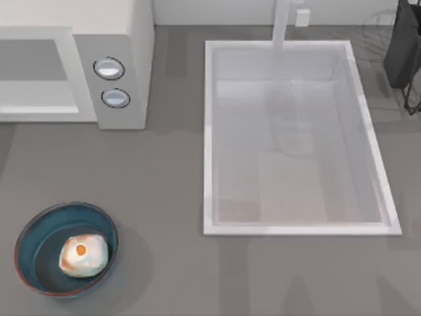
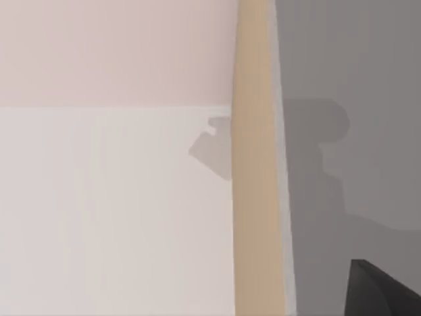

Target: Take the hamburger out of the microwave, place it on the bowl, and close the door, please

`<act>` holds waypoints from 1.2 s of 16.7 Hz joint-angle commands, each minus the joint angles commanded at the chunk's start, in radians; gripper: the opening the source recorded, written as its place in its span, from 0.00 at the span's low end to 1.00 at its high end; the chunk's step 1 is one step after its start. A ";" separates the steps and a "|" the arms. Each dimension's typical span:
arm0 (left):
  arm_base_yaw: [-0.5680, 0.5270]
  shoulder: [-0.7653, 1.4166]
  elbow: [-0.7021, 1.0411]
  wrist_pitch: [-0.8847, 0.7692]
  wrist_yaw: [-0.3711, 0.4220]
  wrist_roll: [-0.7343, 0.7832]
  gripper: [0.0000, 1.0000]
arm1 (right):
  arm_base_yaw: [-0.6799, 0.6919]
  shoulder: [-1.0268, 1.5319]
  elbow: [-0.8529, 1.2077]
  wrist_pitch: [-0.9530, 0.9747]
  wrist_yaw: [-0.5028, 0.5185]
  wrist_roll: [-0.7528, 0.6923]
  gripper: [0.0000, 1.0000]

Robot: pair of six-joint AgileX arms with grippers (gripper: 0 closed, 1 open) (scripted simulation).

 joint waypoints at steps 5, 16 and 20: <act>0.004 0.065 -0.137 0.202 0.003 0.003 0.00 | 0.000 0.000 0.000 0.000 0.000 0.000 1.00; -0.080 -0.076 -0.317 0.291 -0.037 -0.085 0.00 | 0.000 0.000 0.000 0.000 0.000 0.000 1.00; -0.158 -0.218 -0.497 0.375 -0.075 -0.172 0.00 | 0.000 0.000 0.000 0.000 0.000 0.000 1.00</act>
